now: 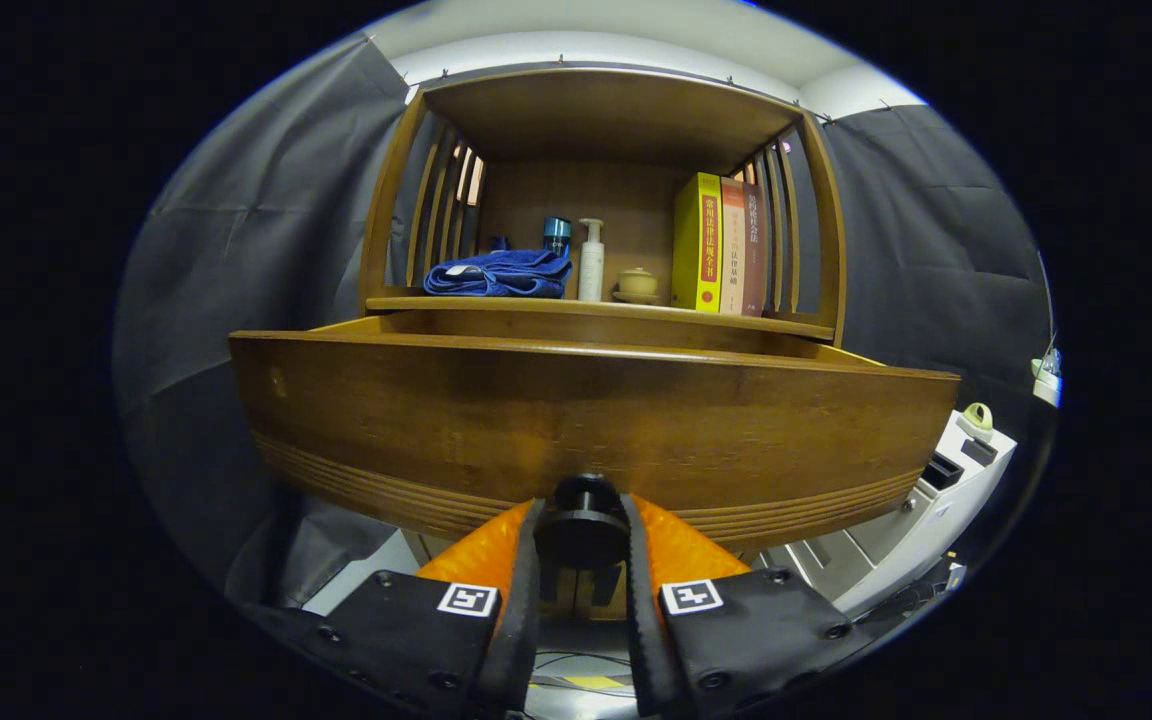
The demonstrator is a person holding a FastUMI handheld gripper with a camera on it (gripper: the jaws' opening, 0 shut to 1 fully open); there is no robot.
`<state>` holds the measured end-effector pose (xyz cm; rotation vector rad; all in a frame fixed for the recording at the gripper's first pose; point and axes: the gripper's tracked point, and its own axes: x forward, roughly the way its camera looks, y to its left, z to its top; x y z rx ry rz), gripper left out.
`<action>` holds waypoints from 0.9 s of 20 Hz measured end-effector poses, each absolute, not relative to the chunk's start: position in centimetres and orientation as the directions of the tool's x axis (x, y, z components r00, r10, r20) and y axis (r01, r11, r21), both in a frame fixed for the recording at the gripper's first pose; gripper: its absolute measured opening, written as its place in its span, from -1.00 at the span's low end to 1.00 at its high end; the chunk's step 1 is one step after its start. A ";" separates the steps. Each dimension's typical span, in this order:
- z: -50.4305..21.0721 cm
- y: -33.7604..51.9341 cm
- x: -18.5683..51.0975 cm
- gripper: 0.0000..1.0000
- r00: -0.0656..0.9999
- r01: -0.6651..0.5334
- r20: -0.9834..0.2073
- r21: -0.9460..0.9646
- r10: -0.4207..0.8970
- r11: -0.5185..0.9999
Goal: Pull open the drawer, take out the items inside it, and place them on the countertop above the cabinet.
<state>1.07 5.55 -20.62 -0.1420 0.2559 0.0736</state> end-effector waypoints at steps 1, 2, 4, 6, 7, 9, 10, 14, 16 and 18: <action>-20.5 5.6 1.0 0.00 0.964 -0.091 -0.258 -0.130 0.055 0.987; -20.5 6.0 0.8 0.08 0.963 -0.102 -0.260 -0.124 0.067 0.987; -20.2 6.7 0.6 0.24 0.963 -0.126 -0.252 -0.120 0.093 0.985; -19.1 7.3 0.3 0.40 0.967 -0.147 -0.226 -0.124 0.116 0.981; -18.4 7.4 -0.2 0.48 0.971 -0.154 -0.205 -0.125 0.126 0.980; -15.6 7.8 -1.1 0.64 0.979 -0.162 -0.143 -0.110 0.145 0.981; -13.5 7.6 -1.4 0.72 0.984 -0.158 -0.094 -0.098 0.149 0.983; -2.2 5.8 -0.2 0.96 0.989 -0.114 0.093 0.001 0.113 0.993; 2.5 4.0 2.5 0.95 0.995 -0.051 0.083 0.065 0.046 0.997; 4.9 3.5 4.6 0.95 1.000 -0.003 -0.003 0.107 0.003 0.994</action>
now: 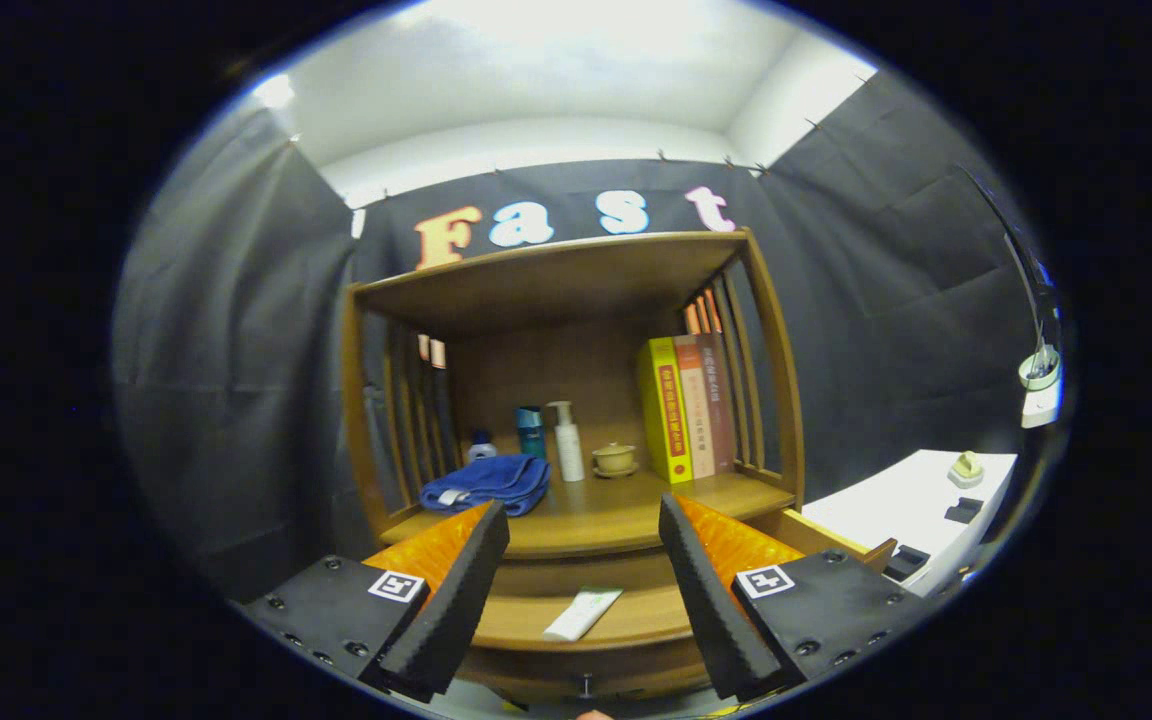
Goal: Pull open the drawer, take out the items inside it, and place them on the countertop above the cabinet.
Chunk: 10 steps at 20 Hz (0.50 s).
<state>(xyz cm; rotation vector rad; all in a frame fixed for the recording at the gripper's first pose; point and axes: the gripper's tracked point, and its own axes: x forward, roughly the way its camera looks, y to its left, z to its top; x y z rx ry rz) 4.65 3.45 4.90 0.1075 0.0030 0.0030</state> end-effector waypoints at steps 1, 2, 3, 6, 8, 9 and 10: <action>6.0 4.2 6.5 0.95 1.000 -0.014 -0.023 0.126 0.017 0.992; 6.9 5.1 7.9 0.95 0.998 -0.048 -0.036 0.135 0.053 0.990; 6.9 5.8 9.2 0.95 0.993 -0.082 -0.073 0.133 0.092 0.988; 3.8 6.8 12.3 0.96 0.955 -0.107 -0.267 0.098 0.129 0.989; 0.3 7.3 14.2 0.97 0.901 -0.087 -0.422 0.061 0.104 0.994; -2.1 7.7 14.8 0.97 0.860 -0.086 -0.500 0.046 0.097 0.995; -4.1 7.9 15.0 0.97 0.817 -0.084 -0.570 0.028 0.084 0.996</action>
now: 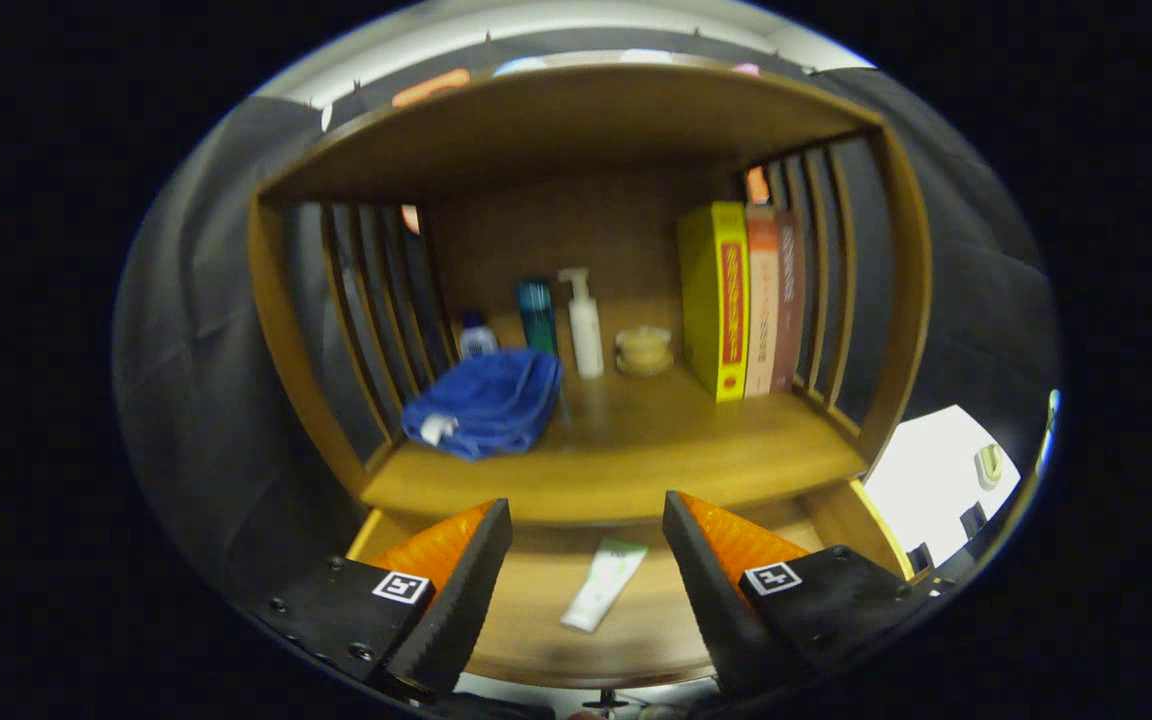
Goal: Pull open the drawer, take out the items inside it, and place them on the countertop above the cabinet.
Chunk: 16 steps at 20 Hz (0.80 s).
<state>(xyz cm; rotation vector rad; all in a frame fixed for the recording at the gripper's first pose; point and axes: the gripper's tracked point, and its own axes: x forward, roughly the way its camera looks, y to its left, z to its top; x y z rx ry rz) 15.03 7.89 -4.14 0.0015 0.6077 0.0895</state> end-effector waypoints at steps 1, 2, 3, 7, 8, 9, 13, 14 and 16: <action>-6.3 8.2 14.9 0.97 0.772 -0.080 -0.633 0.011 0.069 0.997; -8.4 8.5 15.0 0.97 0.722 -0.080 -0.689 -0.001 0.058 0.997; -10.3 8.8 15.1 0.97 0.676 -0.082 -0.735 -0.009 0.049 0.997; -15.6 9.3 15.3 0.94 0.543 -0.060 -0.839 -0.034 0.004 0.998; -16.6 9.4 15.5 0.94 0.521 -0.055 -0.854 -0.032 0.001 0.998; -17.4 9.4 15.6 0.94 0.499 -0.051 -0.866 -0.031 -0.001 0.998; -19.6 9.2 16.0 0.94 0.431 -0.016 -0.902 -0.013 -0.005 1.000; -19.9 9.1 16.2 0.94 0.425 -0.007 -0.905 -0.013 -0.009 1.000; -20.6 9.3 16.2 0.94 0.399 0.010 -0.917 -0.010 -0.013 1.000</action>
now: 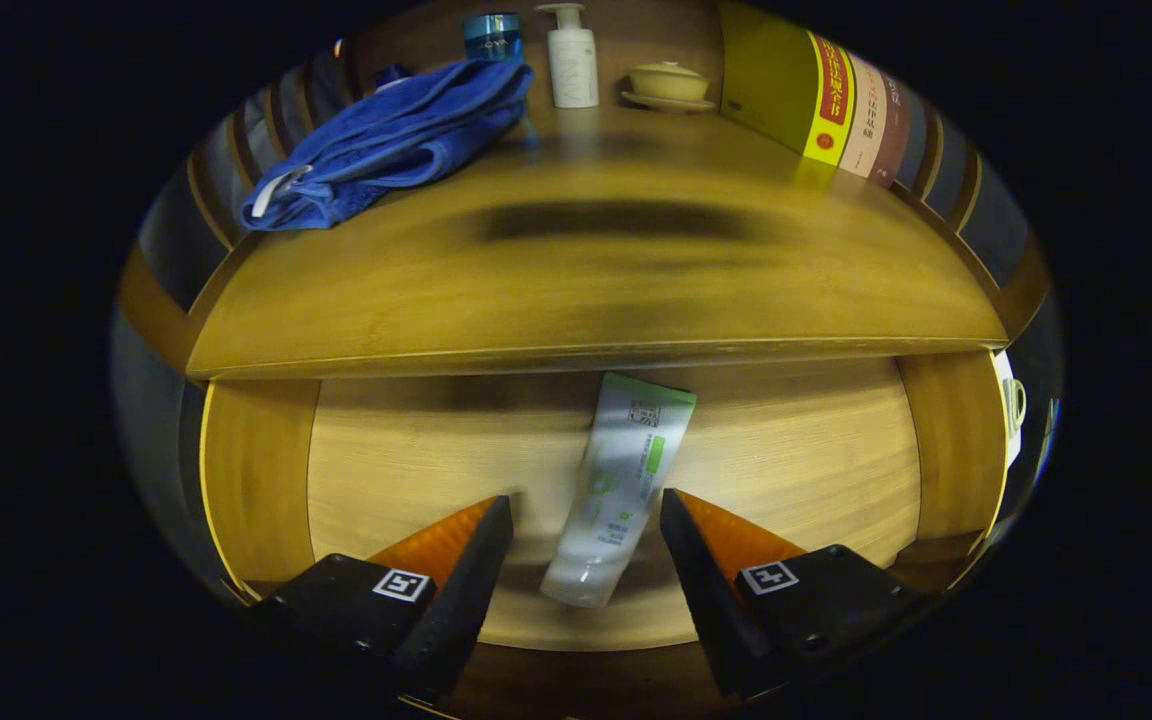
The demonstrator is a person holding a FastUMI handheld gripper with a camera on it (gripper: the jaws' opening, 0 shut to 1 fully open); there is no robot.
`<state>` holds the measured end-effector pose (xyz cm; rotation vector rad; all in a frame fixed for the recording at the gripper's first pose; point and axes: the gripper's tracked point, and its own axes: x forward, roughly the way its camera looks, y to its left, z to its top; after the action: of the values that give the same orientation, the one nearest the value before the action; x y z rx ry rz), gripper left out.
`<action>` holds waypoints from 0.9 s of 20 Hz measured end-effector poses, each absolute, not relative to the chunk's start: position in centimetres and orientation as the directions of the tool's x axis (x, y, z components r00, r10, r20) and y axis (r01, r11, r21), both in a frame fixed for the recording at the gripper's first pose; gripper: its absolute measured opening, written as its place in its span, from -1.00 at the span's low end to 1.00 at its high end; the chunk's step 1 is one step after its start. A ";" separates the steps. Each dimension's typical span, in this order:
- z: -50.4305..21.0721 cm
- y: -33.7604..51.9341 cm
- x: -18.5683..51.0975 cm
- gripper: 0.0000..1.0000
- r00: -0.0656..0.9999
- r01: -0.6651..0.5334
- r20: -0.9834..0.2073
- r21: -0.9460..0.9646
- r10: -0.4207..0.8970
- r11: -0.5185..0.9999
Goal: Pull open the drawer, take out the items inside it, and place them on the countertop above the cabinet.
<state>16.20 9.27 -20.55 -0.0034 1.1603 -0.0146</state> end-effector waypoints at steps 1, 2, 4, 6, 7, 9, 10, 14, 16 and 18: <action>-20.8 9.3 16.1 0.94 0.387 0.014 -0.922 -0.004 -0.009 1.000; -21.3 9.6 16.0 0.93 0.370 0.014 -0.929 0.000 -0.005 1.000; -21.9 9.8 15.9 0.85 0.338 0.027 -0.941 -0.009 -0.018 1.000; -22.6 10.1 15.7 0.80 0.301 0.038 -0.954 -0.010 -0.021 0.999; -22.6 9.8 16.2 0.73 0.308 0.043 -0.950 -0.034 -0.045 0.998; -22.3 10.2 16.4 0.51 0.297 0.027 -0.953 -0.055 -0.061 0.998; -22.1 10.3 16.7 0.48 0.296 0.028 -0.953 -0.055 -0.060 0.998; -20.5 11.5 17.4 0.05 0.290 0.049 -0.955 -0.043 -0.056 0.998; -19.2 12.9 17.1 0.00 0.272 0.041 -0.962 -0.002 -0.013 0.999; -17.3 14.8 16.6 0.00 0.268 0.019 -0.962 0.052 0.045 0.998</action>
<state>16.61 14.81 -17.27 0.0568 1.2996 0.0172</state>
